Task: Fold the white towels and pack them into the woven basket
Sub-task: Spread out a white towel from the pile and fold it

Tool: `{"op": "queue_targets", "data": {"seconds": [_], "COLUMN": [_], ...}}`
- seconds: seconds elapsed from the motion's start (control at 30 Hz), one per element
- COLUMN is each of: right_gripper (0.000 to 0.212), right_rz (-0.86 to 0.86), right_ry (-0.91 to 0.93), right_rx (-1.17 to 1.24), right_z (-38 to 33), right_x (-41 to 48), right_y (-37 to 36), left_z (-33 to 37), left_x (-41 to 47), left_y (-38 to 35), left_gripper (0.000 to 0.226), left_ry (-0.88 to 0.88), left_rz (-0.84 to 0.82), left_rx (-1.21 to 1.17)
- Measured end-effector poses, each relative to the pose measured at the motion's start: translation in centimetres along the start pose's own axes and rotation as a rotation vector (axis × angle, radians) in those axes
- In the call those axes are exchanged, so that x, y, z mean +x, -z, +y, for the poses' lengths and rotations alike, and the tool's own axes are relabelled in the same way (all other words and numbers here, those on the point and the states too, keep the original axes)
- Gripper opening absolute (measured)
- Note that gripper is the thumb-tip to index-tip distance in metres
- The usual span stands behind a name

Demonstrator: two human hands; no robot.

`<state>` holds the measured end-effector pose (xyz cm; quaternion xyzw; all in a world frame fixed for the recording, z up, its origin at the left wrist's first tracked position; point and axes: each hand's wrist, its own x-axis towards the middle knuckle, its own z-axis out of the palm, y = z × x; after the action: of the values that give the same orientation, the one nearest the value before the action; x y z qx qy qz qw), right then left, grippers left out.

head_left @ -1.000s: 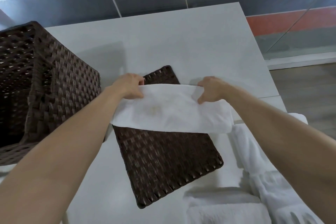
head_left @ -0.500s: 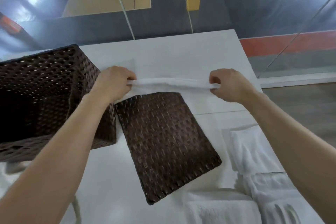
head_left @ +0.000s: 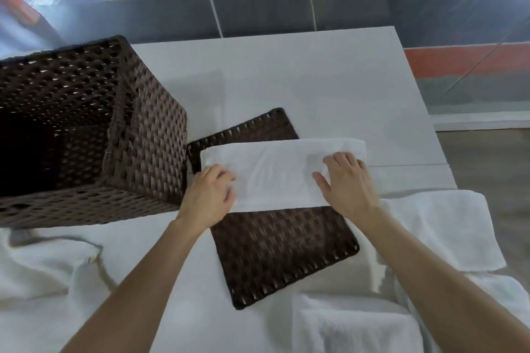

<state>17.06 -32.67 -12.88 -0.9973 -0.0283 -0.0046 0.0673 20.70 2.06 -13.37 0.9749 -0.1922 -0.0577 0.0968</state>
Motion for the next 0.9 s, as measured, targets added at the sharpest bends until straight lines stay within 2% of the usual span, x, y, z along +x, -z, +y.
{"op": "queue_targets", "data": {"seconds": [0.07,0.1,0.27,0.43,0.53,0.6,0.67,0.73,0.8,0.83,0.9], "right_gripper": [0.061,0.068,0.083,0.083,0.083,0.083,0.080,0.068,0.057,0.058,0.080], "right_rz": [0.036,0.009,-0.171,-0.116,-0.096,-0.112,-0.117,0.000,0.184,0.199,0.091], "right_ry": [0.072,0.099,0.090,0.085,0.085,0.087,0.094,0.101,-0.009,-0.115,-0.311], "right_rx": [0.030,0.009,-0.021,-0.020,-0.009,0.009,0.045,0.158,0.445,0.622,0.909], "right_z": [-2.0,-2.7,-1.5,-1.4,-1.4,-1.2,-1.2,-1.5,-2.5,-3.4,-5.5], "right_x": [2.0,3.0,4.5,4.2,4.0,4.1,4.1,3.2,1.3,0.3,-1.1], "right_y": [-0.8,-1.4,-5.6,-6.6,-6.7,-6.9,-6.7,-5.6,-2.7,-0.8,3.9], "left_z": [-0.4,-0.8,-3.3,-4.5,-4.6,-3.4,-1.0,1.9,5.1,6.8,10.5], "left_x": [2.9,4.6,11.5,13.5,12.9,12.4,12.4,13.3,14.7,15.5,16.8], "left_y": [0.0,0.1,2.2,5.1,6.7,8.3,10.3,12.0,13.3,13.6,13.8], "left_gripper": [0.034,0.039,0.075,0.056,0.035,0.028,0.026,0.035,0.041,0.034,0.013], "left_ry": [0.061,0.116,0.385,0.536,0.620,0.675,0.646,0.602,0.580,0.576,0.578], "left_rz": [0.030,-0.010,-0.416,-0.625,-0.601,-0.606,-0.593,-0.542,-0.530,-0.532,-0.549], "left_rx": [-0.070,-0.095,-0.019,-0.118,-0.337,-0.552,-0.666,-0.780,-0.910,-0.957,-1.031]}}
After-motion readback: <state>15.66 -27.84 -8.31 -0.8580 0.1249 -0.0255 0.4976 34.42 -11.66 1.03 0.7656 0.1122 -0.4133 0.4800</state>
